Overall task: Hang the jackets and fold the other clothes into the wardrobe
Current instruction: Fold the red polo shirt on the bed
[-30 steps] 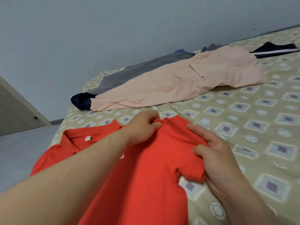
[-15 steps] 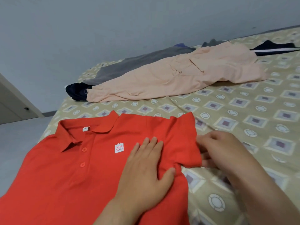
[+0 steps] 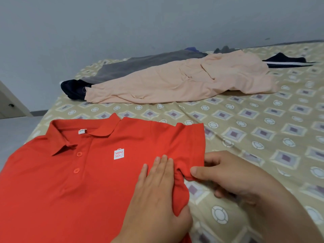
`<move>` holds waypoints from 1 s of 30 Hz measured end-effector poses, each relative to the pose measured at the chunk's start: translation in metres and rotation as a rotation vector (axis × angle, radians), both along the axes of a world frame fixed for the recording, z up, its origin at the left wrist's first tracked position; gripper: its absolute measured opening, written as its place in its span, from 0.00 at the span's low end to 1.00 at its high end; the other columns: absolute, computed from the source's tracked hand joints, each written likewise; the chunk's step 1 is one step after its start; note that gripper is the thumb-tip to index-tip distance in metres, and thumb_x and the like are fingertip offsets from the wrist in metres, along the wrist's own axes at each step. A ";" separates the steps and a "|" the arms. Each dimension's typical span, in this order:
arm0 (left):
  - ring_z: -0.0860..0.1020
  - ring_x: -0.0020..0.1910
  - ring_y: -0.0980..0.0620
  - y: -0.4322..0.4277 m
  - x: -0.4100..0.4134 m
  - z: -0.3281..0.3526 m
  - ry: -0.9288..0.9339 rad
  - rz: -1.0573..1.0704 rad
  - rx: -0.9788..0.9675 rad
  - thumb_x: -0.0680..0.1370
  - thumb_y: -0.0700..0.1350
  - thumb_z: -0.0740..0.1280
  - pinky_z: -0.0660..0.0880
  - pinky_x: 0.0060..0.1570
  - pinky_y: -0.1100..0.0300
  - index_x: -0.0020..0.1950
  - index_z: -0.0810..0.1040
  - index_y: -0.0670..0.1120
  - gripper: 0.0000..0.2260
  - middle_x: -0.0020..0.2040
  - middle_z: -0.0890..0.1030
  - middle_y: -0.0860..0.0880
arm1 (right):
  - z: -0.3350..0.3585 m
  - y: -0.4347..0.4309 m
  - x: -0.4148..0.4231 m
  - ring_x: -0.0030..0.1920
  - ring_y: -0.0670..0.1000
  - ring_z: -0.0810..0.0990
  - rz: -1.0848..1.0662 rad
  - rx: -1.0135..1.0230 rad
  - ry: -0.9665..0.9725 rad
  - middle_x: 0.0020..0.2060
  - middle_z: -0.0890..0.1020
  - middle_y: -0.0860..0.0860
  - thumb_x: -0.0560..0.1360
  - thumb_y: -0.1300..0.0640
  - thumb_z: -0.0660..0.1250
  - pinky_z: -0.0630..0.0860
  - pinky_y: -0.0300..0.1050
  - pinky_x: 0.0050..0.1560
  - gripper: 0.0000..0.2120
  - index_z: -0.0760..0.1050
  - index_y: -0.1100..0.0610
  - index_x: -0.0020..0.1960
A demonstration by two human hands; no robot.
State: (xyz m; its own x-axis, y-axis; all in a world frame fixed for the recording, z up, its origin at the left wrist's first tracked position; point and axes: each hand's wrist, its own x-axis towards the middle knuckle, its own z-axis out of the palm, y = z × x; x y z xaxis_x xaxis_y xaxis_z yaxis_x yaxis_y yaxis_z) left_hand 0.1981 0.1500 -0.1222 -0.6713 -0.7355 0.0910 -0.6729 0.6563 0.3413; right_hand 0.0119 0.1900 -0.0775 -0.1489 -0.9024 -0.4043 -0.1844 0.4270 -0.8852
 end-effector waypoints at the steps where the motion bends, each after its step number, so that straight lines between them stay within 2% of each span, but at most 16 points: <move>1: 0.30 0.74 0.62 0.000 0.001 -0.002 0.043 -0.013 0.009 0.65 0.60 0.49 0.34 0.75 0.60 0.77 0.38 0.53 0.42 0.76 0.35 0.59 | 0.003 0.002 0.001 0.28 0.49 0.71 0.063 0.028 -0.024 0.27 0.79 0.46 0.68 0.48 0.75 0.70 0.41 0.26 0.06 0.83 0.48 0.36; 2: 0.33 0.76 0.62 0.000 0.002 -0.004 0.092 -0.015 0.017 0.65 0.57 0.50 0.36 0.75 0.62 0.78 0.41 0.53 0.41 0.77 0.38 0.58 | 0.005 0.004 0.001 0.26 0.48 0.71 0.111 0.052 -0.030 0.27 0.79 0.46 0.68 0.47 0.74 0.70 0.39 0.24 0.06 0.82 0.48 0.35; 4: 0.49 0.79 0.58 0.001 0.004 -0.006 0.291 0.068 0.059 0.67 0.49 0.58 0.47 0.74 0.66 0.74 0.64 0.51 0.33 0.78 0.56 0.53 | 0.005 0.006 -0.002 0.23 0.46 0.71 0.114 0.074 0.003 0.25 0.78 0.49 0.72 0.51 0.74 0.68 0.36 0.23 0.06 0.83 0.51 0.37; 5: 0.62 0.76 0.53 0.001 0.005 -0.007 0.416 0.117 0.066 0.66 0.46 0.62 0.57 0.71 0.65 0.61 0.74 0.49 0.22 0.72 0.68 0.49 | 0.004 0.004 -0.004 0.22 0.46 0.71 0.058 0.078 0.008 0.24 0.77 0.50 0.74 0.53 0.73 0.67 0.36 0.22 0.07 0.83 0.55 0.40; 6: 0.70 0.70 0.49 0.002 0.006 -0.007 0.505 0.147 0.047 0.66 0.46 0.63 0.64 0.66 0.63 0.48 0.74 0.49 0.11 0.62 0.74 0.48 | 0.002 0.002 -0.005 0.21 0.46 0.70 -0.041 0.075 -0.013 0.24 0.76 0.52 0.76 0.56 0.71 0.67 0.35 0.22 0.08 0.81 0.60 0.41; 7: 0.74 0.65 0.49 0.002 0.006 -0.005 0.539 0.152 0.024 0.67 0.47 0.63 0.68 0.63 0.60 0.40 0.71 0.48 0.05 0.56 0.76 0.49 | 0.000 -0.001 -0.005 0.21 0.46 0.70 -0.167 0.065 -0.068 0.24 0.75 0.53 0.76 0.58 0.69 0.68 0.36 0.21 0.09 0.79 0.63 0.40; 10: 0.72 0.67 0.59 0.003 0.001 -0.003 0.513 0.041 0.025 0.67 0.49 0.62 0.65 0.70 0.53 0.35 0.70 0.48 0.06 0.53 0.77 0.54 | -0.003 -0.010 -0.004 0.22 0.48 0.72 -0.523 -0.017 -0.244 0.24 0.74 0.53 0.75 0.63 0.66 0.72 0.37 0.21 0.09 0.73 0.59 0.35; 14: 0.60 0.74 0.66 0.004 -0.011 0.001 0.259 -0.120 0.100 0.67 0.50 0.64 0.47 0.77 0.53 0.33 0.69 0.50 0.06 0.68 0.74 0.57 | -0.006 -0.012 -0.004 0.21 0.52 0.75 -0.533 0.020 -0.054 0.23 0.75 0.54 0.71 0.58 0.65 0.68 0.35 0.21 0.07 0.73 0.58 0.35; 16: 0.52 0.74 0.71 0.000 -0.012 0.004 0.150 -0.171 0.140 0.67 0.50 0.64 0.38 0.76 0.58 0.34 0.69 0.50 0.06 0.74 0.67 0.60 | -0.009 -0.013 -0.001 0.22 0.53 0.78 -0.488 0.027 0.012 0.23 0.76 0.51 0.73 0.51 0.68 0.69 0.36 0.22 0.12 0.74 0.58 0.35; 18: 0.49 0.74 0.73 -0.005 -0.011 0.007 0.120 -0.226 0.187 0.67 0.52 0.63 0.35 0.74 0.62 0.35 0.69 0.50 0.07 0.75 0.65 0.60 | -0.014 -0.016 0.002 0.23 0.51 0.77 -0.471 -0.019 0.074 0.24 0.77 0.52 0.73 0.46 0.71 0.75 0.42 0.29 0.19 0.75 0.62 0.36; 20: 0.54 0.72 0.74 -0.015 -0.012 0.015 0.110 -0.281 0.270 0.68 0.58 0.60 0.38 0.74 0.64 0.36 0.73 0.51 0.11 0.73 0.69 0.60 | -0.019 -0.017 0.004 0.21 0.50 0.77 -0.510 -0.056 0.172 0.24 0.79 0.57 0.73 0.51 0.72 0.73 0.41 0.29 0.18 0.74 0.64 0.35; 22: 0.61 0.70 0.73 -0.038 -0.019 0.027 0.200 -0.284 0.378 0.72 0.58 0.60 0.49 0.71 0.69 0.37 0.78 0.55 0.11 0.68 0.76 0.55 | -0.021 -0.017 0.004 0.19 0.48 0.76 -0.561 -0.075 0.250 0.22 0.78 0.58 0.73 0.57 0.71 0.67 0.36 0.22 0.15 0.75 0.67 0.35; 24: 0.62 0.72 0.66 -0.072 -0.031 0.036 0.248 -0.232 0.316 0.78 0.46 0.64 0.52 0.65 0.78 0.54 0.84 0.52 0.10 0.72 0.72 0.48 | -0.020 -0.015 0.002 0.17 0.48 0.72 -0.583 -0.082 0.305 0.21 0.77 0.60 0.71 0.60 0.69 0.63 0.35 0.19 0.12 0.75 0.69 0.35; 25: 0.60 0.74 0.62 -0.089 -0.039 0.039 0.190 -0.202 0.265 0.79 0.41 0.62 0.51 0.63 0.79 0.63 0.81 0.49 0.15 0.76 0.66 0.48 | -0.019 -0.015 0.002 0.18 0.50 0.69 -0.580 -0.080 0.337 0.22 0.76 0.60 0.70 0.60 0.69 0.62 0.37 0.20 0.12 0.75 0.70 0.35; 27: 0.59 0.77 0.55 -0.116 -0.055 0.039 0.026 -0.182 0.221 0.81 0.39 0.59 0.53 0.66 0.74 0.71 0.74 0.52 0.20 0.79 0.61 0.49 | -0.018 -0.015 0.002 0.23 0.52 0.66 -0.559 -0.083 0.397 0.23 0.72 0.59 0.67 0.60 0.68 0.63 0.41 0.26 0.12 0.73 0.70 0.34; 30: 0.69 0.71 0.49 -0.133 -0.083 0.036 -0.068 -0.153 0.168 0.81 0.45 0.61 0.64 0.68 0.59 0.73 0.70 0.52 0.20 0.72 0.72 0.49 | -0.016 -0.013 0.001 0.24 0.52 0.65 -0.550 -0.076 0.396 0.21 0.69 0.54 0.66 0.60 0.69 0.63 0.43 0.28 0.12 0.71 0.68 0.32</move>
State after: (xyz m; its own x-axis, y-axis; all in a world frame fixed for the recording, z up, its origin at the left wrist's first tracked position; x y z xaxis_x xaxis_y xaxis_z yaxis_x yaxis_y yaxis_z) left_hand 0.1150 0.0166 -0.0859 -0.7764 -0.6259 -0.0732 -0.5953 0.6903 0.4112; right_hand 0.0125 0.1768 -0.0935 -0.7181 -0.6767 -0.1627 -0.2749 0.4905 -0.8270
